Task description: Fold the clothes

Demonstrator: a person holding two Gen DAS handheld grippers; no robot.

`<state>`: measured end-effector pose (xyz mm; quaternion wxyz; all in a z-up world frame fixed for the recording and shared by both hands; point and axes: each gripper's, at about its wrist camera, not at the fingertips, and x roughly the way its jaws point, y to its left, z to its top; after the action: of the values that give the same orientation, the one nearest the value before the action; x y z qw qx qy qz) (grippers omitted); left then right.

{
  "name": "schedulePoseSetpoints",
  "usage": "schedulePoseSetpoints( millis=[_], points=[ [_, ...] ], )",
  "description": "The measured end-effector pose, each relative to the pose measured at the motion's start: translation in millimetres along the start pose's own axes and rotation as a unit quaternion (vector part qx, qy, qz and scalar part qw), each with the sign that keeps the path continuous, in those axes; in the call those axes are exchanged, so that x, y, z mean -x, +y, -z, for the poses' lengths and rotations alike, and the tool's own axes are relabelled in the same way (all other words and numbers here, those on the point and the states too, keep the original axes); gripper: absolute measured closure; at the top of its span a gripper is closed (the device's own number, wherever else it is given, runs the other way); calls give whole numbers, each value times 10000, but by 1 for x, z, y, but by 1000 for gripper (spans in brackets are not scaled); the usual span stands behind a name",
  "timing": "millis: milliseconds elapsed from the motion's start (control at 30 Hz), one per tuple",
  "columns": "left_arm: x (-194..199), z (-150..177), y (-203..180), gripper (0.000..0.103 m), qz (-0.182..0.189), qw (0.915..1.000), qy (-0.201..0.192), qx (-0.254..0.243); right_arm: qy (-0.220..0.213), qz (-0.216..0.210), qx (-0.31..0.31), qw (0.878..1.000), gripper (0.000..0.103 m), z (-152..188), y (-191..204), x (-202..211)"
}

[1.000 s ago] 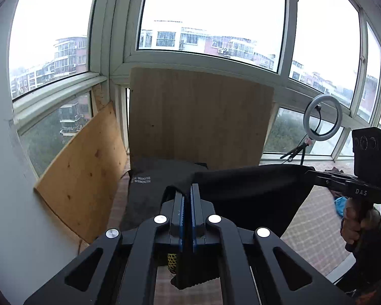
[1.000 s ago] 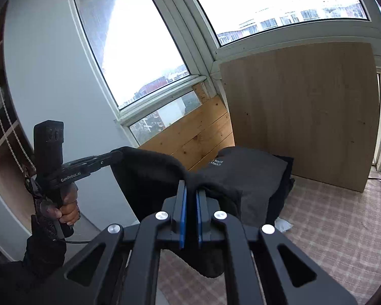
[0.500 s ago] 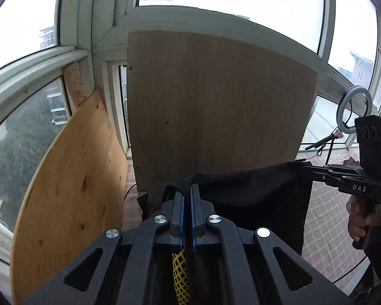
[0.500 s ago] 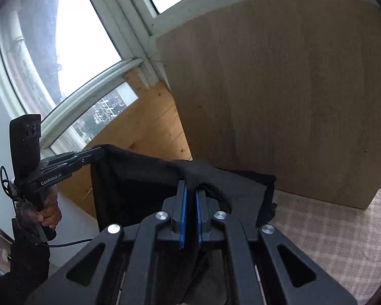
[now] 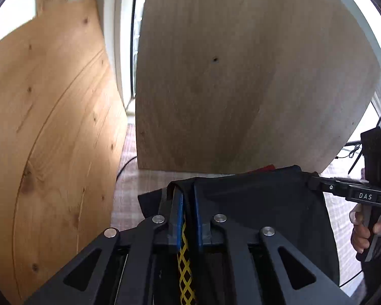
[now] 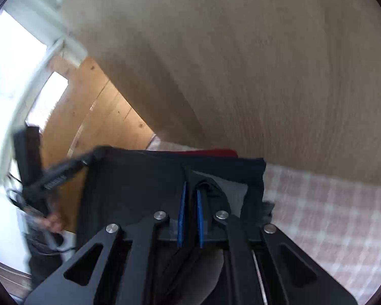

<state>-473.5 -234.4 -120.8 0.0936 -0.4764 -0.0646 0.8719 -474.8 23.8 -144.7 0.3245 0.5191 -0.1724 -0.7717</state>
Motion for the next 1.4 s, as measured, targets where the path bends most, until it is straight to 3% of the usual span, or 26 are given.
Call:
schedulePoseSetpoints(
  millis=[67, 167, 300, 367, 433, 533, 633, 700, 767, 800, 833, 867, 1033, 1233, 1400],
  points=[
    [10, 1, -2, 82, -257, 9995, -107, -137, -63, -64, -120, 9999, 88, 1, -5, 16],
    [31, 3, 2, 81, -643, 9975, -258, -130, -341, 328, 25, 9989, 82, 7, 1, 43],
    [61, 20, -17, 82, -327, 9973, -577, -312, -758, 471, 655, 9939, 82, 24, 30, 63],
    [62, 31, -36, 82, -15, 9967, -528, -615, -650, 570, 1076, 9904, 82, 33, 51, 56],
    [51, 43, -49, 78, 53, 9957, -343, -859, -487, 595, 1446, 9865, 82, 47, 70, 45],
    [20, 50, -39, 80, -315, 9967, 60, -744, -34, 617, 1827, 9812, 77, 68, 85, 17],
    [15, 52, -21, 92, -570, 9976, 207, -329, 317, 1083, 2084, 9715, 76, 86, 88, -7],
    [39, 57, -17, 92, -745, 9970, -52, -225, 160, 1198, 2038, 9715, 76, 90, 89, 6],
    [72, 68, -19, 80, -882, 9953, -350, -215, -139, 1236, 1845, 9749, 74, 93, 89, 35],
    [90, 74, -19, 65, -953, 9941, -479, -219, -293, 1248, 1744, 9763, 70, 97, 86, 52],
    [106, 83, -21, 52, -1008, 9928, -600, -223, -429, 1257, 1645, 9774, 58, 103, 82, 70],
    [122, 95, -24, 49, -1016, 9920, -721, -208, -539, 1264, 1561, 9781, 48, 110, 79, 86],
    [176, 170, -56, 44, -613, 9942, -855, -232, -796, 1680, 1245, 9746, 46, 168, 62, 136],
    [192, 242, -103, 40, -175, 9986, -493, 28, -818, 2101, 940, 9697, 46, 217, 61, 158],
    [195, 273, -142, 40, -332, 9987, -326, 214, -923, 2233, 1119, 9639, 45, 256, 74, 186]
  ],
)
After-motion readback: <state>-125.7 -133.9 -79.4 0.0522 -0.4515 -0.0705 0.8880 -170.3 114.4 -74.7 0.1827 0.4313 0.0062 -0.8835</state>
